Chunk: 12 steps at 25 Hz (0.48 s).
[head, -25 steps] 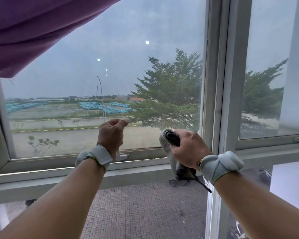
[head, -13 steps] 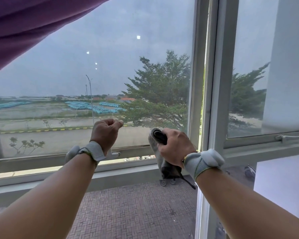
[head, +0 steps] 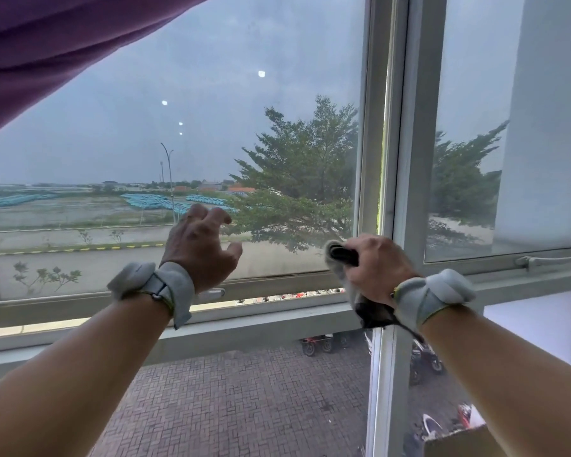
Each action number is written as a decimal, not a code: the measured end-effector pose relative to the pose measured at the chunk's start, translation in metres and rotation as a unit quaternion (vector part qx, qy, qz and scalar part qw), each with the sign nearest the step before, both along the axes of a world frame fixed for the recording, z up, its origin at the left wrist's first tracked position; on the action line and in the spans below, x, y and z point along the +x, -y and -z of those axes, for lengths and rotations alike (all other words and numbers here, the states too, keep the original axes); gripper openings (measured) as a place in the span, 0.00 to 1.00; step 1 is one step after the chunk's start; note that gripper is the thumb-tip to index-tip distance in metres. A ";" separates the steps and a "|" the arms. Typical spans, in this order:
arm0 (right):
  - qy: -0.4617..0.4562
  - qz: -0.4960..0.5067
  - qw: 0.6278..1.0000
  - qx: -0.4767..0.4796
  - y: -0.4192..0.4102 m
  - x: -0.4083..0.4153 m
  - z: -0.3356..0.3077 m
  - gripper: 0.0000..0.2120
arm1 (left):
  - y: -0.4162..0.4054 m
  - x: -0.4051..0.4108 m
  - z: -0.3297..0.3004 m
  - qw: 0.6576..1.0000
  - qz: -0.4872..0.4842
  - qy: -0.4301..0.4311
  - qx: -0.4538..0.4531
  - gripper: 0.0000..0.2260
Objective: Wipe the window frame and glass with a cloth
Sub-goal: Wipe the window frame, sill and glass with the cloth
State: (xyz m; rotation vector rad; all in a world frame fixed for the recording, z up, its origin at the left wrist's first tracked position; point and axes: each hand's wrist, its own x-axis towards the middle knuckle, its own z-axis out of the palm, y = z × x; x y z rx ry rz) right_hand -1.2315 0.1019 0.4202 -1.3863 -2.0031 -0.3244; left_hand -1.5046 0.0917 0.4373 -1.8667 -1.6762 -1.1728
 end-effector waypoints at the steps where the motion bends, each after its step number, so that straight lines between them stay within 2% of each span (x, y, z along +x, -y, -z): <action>1: 0.014 0.033 0.999 -0.008 -0.003 0.014 0.002 0.13 | 0.002 0.005 -0.001 0.999 0.011 -0.028 0.017 0.17; 5: 0.072 0.112 0.990 -0.038 -0.014 0.044 0.012 0.11 | -0.001 0.026 0.001 0.995 0.050 -0.085 -0.021 0.16; 10: 0.136 0.151 0.978 -0.034 -0.014 0.046 0.023 0.06 | -0.011 0.058 0.006 0.984 0.087 -0.126 -0.090 0.16; 12: 0.163 0.161 0.973 -0.029 -0.012 0.045 0.024 0.07 | -0.013 0.068 0.007 0.979 0.090 -0.156 -0.096 0.15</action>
